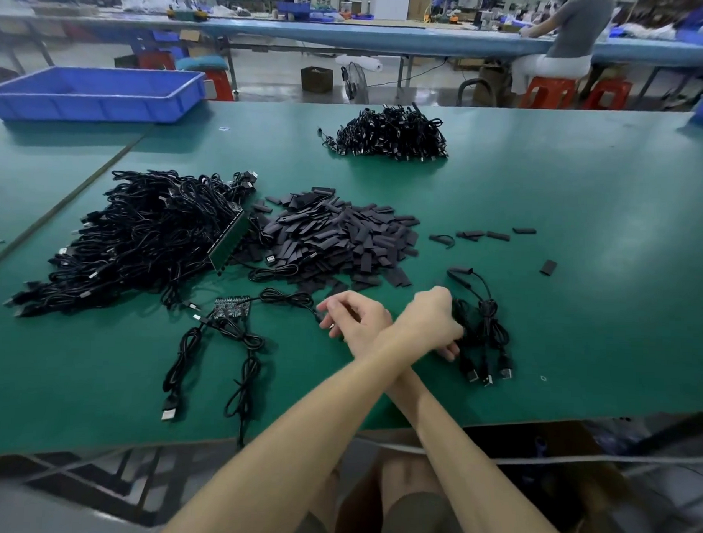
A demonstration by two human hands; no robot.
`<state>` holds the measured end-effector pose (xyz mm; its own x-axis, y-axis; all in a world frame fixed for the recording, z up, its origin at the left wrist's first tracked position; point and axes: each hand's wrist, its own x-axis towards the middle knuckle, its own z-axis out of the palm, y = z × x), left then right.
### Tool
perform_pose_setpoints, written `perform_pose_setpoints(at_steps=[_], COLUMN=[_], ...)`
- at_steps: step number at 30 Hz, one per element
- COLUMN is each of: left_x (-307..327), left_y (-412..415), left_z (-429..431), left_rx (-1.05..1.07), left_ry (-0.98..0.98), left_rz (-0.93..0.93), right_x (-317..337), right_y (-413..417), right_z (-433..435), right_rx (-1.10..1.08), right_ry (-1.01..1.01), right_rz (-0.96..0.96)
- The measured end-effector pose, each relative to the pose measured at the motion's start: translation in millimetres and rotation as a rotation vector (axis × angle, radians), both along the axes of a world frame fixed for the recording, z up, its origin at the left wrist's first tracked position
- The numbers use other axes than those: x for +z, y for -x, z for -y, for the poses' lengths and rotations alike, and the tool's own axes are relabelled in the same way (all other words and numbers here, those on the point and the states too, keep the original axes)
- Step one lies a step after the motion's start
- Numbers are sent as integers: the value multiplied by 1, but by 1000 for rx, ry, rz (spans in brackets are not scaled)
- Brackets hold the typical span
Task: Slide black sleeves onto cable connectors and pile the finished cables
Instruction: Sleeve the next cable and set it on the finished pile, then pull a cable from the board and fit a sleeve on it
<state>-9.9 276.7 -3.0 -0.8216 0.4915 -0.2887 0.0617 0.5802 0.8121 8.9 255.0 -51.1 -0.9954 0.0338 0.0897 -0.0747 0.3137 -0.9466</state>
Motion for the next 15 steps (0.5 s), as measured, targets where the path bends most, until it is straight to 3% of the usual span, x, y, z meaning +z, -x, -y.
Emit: perform_pose_setpoints(at_steps=[6, 12, 15], left_x=[-9, -10, -9], left_y=[-1, -7, -8], left_z=[-5, -12, -15], left_rx=[109, 115, 79], left_ry=[14, -1, -123], left_rz=[-203, -204, -79], right_x=[5, 7, 8], right_y=[-3, -6, -7], right_z=[0, -4, -5], right_rx=[-27, -51, -54], right_ry=[44, 97, 124], right_rz=[10, 22, 41])
